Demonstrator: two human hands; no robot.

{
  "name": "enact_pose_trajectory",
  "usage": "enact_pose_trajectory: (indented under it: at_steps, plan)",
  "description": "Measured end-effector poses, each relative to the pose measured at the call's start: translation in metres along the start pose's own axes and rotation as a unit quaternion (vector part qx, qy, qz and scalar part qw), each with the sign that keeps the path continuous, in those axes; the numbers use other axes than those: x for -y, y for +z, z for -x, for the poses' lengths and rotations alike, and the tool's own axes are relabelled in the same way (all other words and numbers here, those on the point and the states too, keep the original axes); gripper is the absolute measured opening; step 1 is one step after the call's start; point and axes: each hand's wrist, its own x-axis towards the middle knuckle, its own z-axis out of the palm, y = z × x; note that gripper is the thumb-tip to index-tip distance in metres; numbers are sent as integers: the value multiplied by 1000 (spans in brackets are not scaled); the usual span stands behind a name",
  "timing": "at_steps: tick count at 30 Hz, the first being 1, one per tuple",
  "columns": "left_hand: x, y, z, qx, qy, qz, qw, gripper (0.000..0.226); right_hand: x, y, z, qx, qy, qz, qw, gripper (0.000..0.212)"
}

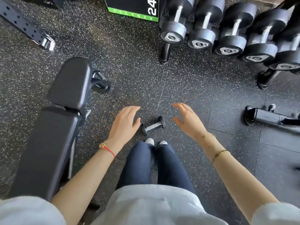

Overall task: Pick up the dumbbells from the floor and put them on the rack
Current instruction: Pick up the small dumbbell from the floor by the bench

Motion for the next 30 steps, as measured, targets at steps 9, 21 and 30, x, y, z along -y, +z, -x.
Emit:
enact_pose_trajectory:
  at_steps: [9,21,30]
  plan:
    - [82,236,-74,92,-43,1,995,46,-116,184,-132,119,-29,68,990,56]
    - [188,514,-152,199,-5,-53,979,46,-242,436,-261,242,-54,130,960,50]
    - [206,601,-166,284,-43,-86,954,41,-255,518,-295,282,-137,303,900,33]
